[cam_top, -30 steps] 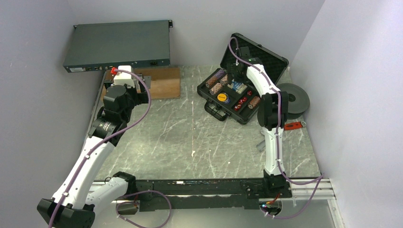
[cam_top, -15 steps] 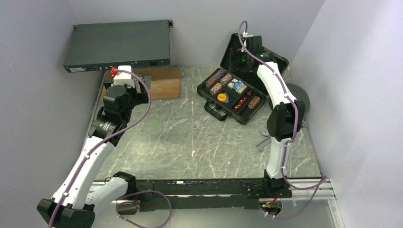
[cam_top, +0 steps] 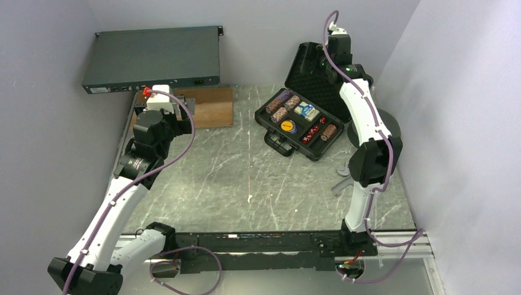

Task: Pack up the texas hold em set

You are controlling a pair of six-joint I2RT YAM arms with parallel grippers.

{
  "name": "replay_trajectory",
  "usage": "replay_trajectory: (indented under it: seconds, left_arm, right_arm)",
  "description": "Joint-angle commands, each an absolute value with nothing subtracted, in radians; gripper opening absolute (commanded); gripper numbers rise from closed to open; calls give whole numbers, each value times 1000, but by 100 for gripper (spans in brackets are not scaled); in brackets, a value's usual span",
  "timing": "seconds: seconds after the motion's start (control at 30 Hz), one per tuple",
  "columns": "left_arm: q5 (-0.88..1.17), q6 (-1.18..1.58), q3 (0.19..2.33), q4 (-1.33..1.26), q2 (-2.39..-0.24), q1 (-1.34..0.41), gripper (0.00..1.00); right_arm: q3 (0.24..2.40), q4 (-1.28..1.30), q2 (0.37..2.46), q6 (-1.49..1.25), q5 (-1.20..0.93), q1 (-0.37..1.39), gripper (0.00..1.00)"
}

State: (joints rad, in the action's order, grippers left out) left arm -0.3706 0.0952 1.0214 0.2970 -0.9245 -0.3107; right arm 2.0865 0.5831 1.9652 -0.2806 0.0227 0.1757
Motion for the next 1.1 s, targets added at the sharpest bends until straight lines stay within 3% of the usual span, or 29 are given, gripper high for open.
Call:
replay_trajectory:
  seconds: [0.0, 0.37, 1.07]
  left_arm:
    - [-363, 110, 1061, 271, -901, -307, 94]
    - [-358, 112, 1061, 272, -906, -307, 94]
    - [-335, 121, 1069, 277, -916, -307, 93]
  right_arm:
    - [2120, 467, 1910, -337, 72, 113, 94]
    - [2284, 502, 2023, -496, -65, -129, 91]
    - [2447, 476, 2301, -569, -393, -317, 87]
